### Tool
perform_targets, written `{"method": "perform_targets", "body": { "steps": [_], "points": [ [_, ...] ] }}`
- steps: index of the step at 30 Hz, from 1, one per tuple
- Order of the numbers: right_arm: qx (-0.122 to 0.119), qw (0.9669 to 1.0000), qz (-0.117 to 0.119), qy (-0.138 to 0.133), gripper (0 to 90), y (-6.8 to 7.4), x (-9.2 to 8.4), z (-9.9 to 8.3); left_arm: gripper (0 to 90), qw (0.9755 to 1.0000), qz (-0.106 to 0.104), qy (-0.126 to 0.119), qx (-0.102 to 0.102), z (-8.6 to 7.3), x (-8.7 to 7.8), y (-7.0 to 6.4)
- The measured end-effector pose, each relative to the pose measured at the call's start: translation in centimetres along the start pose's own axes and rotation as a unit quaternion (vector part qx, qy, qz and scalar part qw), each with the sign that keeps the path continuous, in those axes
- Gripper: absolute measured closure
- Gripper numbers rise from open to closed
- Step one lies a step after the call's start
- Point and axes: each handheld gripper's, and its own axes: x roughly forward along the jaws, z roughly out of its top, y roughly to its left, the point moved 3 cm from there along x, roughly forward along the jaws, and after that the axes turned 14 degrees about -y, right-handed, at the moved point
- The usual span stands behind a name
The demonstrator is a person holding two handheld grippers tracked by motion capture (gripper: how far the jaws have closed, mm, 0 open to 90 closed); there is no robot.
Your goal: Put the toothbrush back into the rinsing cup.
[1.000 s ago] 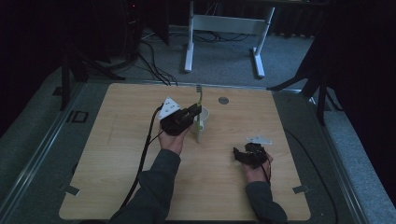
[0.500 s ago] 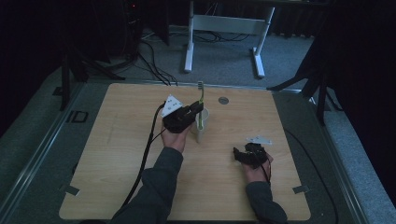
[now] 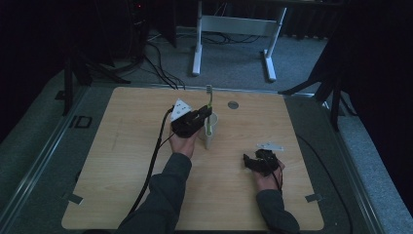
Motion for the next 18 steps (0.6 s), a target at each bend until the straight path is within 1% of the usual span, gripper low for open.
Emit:
{"method": "perform_targets", "body": {
  "steps": [8, 18],
  "points": [
    [0.000, 1.0000, 0.000, 0.000, 29.4, 0.0, 0.0, 0.0, 80.3, 1.0000, -0.001, 0.004, 0.002, -0.2, 0.1, 0.0],
    [-0.001, 1.0000, 0.001, 0.000, 29.4, 0.0, 0.0, 0.0, 80.2, 0.9998, -0.003, 0.019, 0.010, -1.0, 0.3, -0.1]
  ]
}}
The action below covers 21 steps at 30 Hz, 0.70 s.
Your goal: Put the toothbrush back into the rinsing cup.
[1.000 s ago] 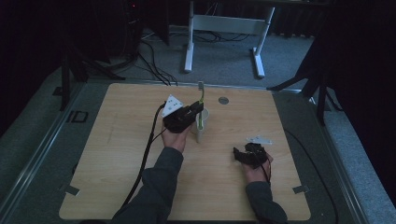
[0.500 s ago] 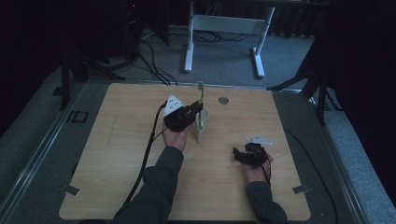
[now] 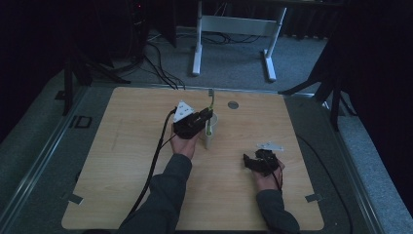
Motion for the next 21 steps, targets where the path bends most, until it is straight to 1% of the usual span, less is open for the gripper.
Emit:
{"method": "perform_targets", "body": {
  "steps": [6, 7, 9, 14, 16, 17, 18, 19, 20, 21],
  "points": [
    [0.000, 1.0000, 0.000, 0.001, 29.4, 0.0, 0.0, 0.0, 80.0, 1.0000, -0.002, 0.004, 0.002, -0.3, -0.1, -0.1],
    [0.000, 1.0000, 0.000, 0.001, 29.4, 0.0, 0.0, 0.0, 79.9, 1.0000, -0.002, 0.009, 0.000, -0.6, -0.1, 0.0],
    [0.000, 1.0000, 0.000, 0.001, 29.4, 0.0, 0.0, 0.0, 79.7, 0.9999, -0.002, 0.016, 0.003, -0.8, -0.1, 0.0],
    [0.000, 1.0000, 0.000, 0.001, 29.4, 0.0, 0.0, 0.0, 79.5, 0.9997, -0.002, 0.023, -0.001, -1.1, -0.2, 0.0],
    [0.000, 1.0000, 0.000, 0.001, 29.4, 0.0, 0.0, 0.0, 79.1, 0.9991, -0.014, 0.040, 0.001, -1.4, -0.3, 0.1],
    [0.000, 1.0000, 0.000, 0.001, 29.4, 0.0, 0.0, 0.0, 76.1, 0.9991, -0.014, 0.040, 0.001, -1.4, -0.3, 0.1],
    [0.000, 1.0000, 0.000, 0.001, 29.4, 0.0, 0.0, 0.0, 76.1, 0.9986, -0.022, 0.048, 0.000, -1.6, -0.3, 0.1],
    [0.000, 1.0000, 0.000, 0.001, 29.4, 0.0, 0.0, 0.0, 68.3, 0.9983, -0.024, 0.054, 0.001, -1.9, -0.4, 0.0],
    [0.000, 1.0000, 0.000, 0.001, 29.4, 0.0, 0.0, 0.0, 61.8, 0.9983, -0.024, 0.054, 0.001, -1.9, -0.4, 0.0],
    [0.000, 1.0000, 0.001, 0.001, 29.4, 0.0, 0.0, 0.0, 50.6, 0.9970, -0.013, 0.076, 0.014, -2.6, -0.6, -0.1]
  ]
}}
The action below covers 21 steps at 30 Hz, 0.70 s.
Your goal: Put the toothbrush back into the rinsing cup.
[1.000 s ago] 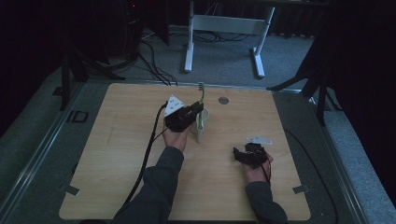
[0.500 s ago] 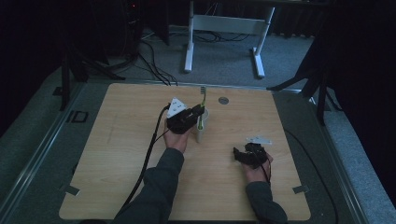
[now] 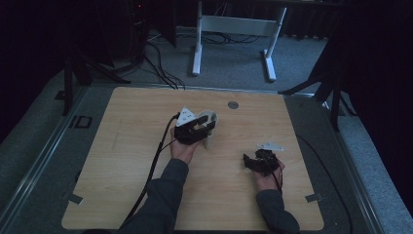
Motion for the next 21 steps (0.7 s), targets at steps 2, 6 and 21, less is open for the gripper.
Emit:
{"method": "perform_targets", "body": {
  "steps": [2, 6, 21],
  "points": [
    [0.000, 1.0000, 0.000, 0.000, 29.4, 0.0, 0.0, 0.0, 43.6, 1.0000, 0.006, 0.007, 0.004, -0.3, -0.1, 0.0],
    [0.000, 1.0000, 0.000, 0.000, 29.4, 0.0, 0.0, 0.0, 38.0, 0.9997, 0.011, 0.017, 0.009, -0.6, -0.2, 0.0],
    [0.000, 1.0000, 0.000, -0.001, 29.4, 0.0, 0.0, 0.0, 38.2, 0.9991, 0.017, 0.039, -0.006, -1.3, -1.5, 0.6]
  ]
}}
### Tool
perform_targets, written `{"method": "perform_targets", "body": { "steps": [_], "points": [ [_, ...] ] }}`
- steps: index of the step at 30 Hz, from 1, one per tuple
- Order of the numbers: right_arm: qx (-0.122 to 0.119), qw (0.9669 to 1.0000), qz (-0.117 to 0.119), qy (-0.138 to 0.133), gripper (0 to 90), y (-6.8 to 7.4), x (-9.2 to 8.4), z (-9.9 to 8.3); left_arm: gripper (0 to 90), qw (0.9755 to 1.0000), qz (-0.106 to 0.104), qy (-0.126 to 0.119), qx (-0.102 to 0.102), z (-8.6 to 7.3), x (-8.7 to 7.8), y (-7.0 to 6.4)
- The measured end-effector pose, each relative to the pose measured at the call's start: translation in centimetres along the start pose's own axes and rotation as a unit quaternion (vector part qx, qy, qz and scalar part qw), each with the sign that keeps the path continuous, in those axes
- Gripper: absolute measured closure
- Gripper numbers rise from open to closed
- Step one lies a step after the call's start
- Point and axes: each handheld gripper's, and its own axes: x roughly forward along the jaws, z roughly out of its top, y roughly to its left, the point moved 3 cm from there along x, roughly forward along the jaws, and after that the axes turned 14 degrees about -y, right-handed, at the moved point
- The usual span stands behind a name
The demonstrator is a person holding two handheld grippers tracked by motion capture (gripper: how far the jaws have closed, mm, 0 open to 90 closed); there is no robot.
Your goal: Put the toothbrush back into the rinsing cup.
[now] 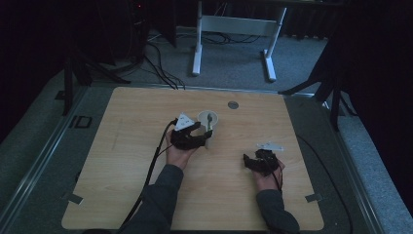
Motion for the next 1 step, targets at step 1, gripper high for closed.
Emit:
{"method": "perform_targets", "body": {
  "steps": [1],
  "points": [
    [0.000, 1.0000, 0.000, 0.000, 29.4, 0.00, -0.01, 0.00, 38.2, 1.0000, 0.001, 0.001, -0.002, -0.03, -0.15, 0.13]
  ]
}}
